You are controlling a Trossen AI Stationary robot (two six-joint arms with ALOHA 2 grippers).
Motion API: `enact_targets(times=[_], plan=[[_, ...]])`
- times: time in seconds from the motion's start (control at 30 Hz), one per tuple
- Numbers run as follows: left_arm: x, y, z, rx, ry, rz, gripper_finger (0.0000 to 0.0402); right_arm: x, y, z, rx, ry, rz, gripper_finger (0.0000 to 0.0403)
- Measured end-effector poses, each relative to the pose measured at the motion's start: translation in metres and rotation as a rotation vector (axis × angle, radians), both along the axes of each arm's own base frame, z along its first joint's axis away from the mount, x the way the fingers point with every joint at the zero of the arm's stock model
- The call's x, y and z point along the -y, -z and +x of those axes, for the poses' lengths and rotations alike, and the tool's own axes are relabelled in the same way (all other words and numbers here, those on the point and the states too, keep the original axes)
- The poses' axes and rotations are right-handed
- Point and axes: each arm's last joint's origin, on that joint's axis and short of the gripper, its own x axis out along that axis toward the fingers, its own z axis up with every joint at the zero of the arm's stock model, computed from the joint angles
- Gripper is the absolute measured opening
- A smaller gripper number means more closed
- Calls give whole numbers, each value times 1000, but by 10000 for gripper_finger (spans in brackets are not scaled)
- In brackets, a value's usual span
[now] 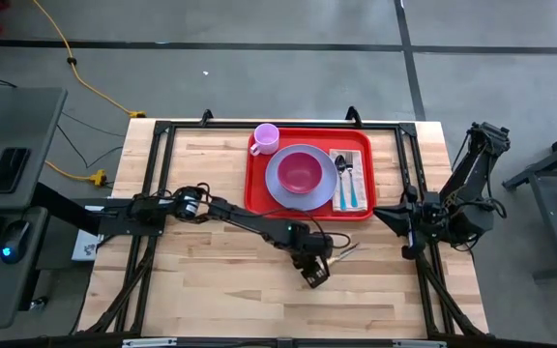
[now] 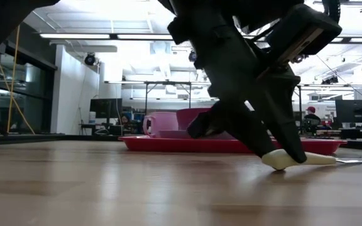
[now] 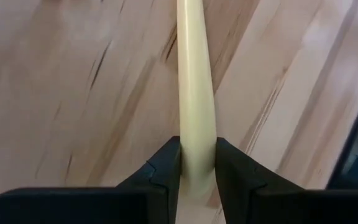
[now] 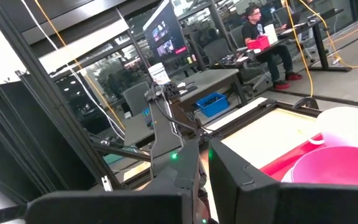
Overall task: Set up tray
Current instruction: Put the knife to the right of the blue fork on the white napkin on the serving tray
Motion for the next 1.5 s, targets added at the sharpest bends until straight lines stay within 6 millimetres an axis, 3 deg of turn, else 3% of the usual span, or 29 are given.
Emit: enact_targets(times=[0.2, 0.63, 1.0, 1.5], plan=[[11, -19, -11, -6, -29, 102, 117, -1, 0, 0, 3, -25, -4, 16], [32, -16, -32, -157, -87, 175, 117, -1, 0, 0, 0, -27, -10, 16], [50, -23, -44, -216, -233, 147, 117, -1, 4, 1, -23, -30, -47, 16], [52, -33, -42, -222, -511, 52, 117, -7, 5, 1, -15, -206, -89, 16]])
